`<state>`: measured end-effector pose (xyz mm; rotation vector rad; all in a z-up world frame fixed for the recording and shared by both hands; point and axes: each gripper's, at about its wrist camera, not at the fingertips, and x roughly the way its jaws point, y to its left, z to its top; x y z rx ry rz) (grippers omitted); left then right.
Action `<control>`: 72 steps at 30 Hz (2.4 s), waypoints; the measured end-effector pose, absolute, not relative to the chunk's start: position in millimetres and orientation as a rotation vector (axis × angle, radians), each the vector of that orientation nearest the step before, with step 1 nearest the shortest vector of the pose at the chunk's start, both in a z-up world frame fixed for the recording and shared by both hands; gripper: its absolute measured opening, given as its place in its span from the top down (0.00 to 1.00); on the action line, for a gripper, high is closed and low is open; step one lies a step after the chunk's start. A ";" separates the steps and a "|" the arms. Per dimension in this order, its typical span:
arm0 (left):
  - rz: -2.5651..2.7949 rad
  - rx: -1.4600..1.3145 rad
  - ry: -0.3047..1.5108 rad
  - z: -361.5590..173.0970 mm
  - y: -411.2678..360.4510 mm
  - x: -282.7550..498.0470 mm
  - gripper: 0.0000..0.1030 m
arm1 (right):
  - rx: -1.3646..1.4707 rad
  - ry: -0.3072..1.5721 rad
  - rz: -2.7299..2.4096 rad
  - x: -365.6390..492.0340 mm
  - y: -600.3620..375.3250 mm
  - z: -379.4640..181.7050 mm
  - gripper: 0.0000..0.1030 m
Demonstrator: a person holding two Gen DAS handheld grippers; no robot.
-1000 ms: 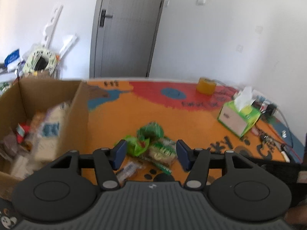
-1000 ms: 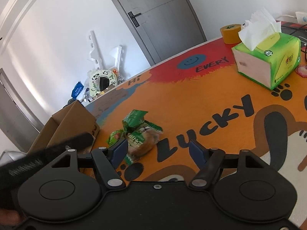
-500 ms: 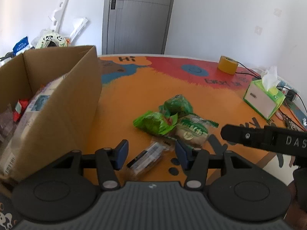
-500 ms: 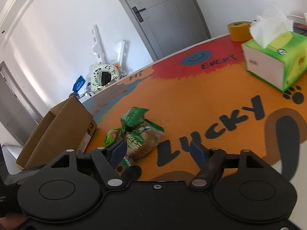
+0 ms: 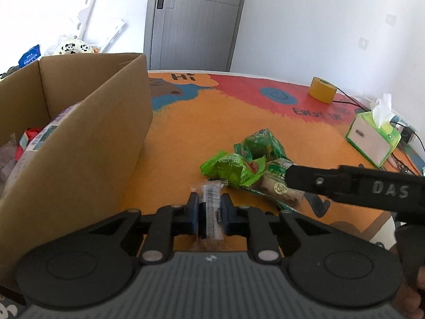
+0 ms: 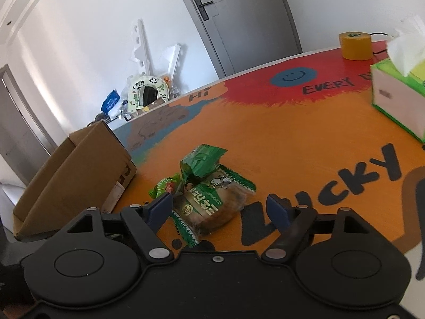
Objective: Organize snacks
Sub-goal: 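Grasp the small clear-wrapped candy with the left gripper while the right grasps the green-labelled bread pack, then carry the clear candy with the left gripper over the box while the right carries the bread pack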
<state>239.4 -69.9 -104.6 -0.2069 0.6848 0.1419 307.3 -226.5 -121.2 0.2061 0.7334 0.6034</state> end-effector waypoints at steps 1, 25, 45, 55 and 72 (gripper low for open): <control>0.142 -0.214 0.684 -104.5 -68.4 239.9 0.84 | 0.198 0.733 0.602 308.1 -223.9 -121.4 0.25; 0.136 -0.286 0.661 -103.9 -52.7 234.8 0.84 | 0.031 0.707 0.571 306.5 -203.7 -122.5 0.48; 0.079 -0.279 0.554 -60.9 -62.9 205.3 0.84 | 0.164 0.630 0.563 266.2 -236.4 -86.3 0.80; 0.098 -0.265 0.470 -27.9 -46.9 187.7 0.84 | 0.171 0.556 0.606 254.2 -217.7 -55.8 0.80; 0.153 -0.269 0.402 5.4 11.8 160.2 0.84 | 0.165 0.473 0.691 240.5 -169.2 -25.5 0.80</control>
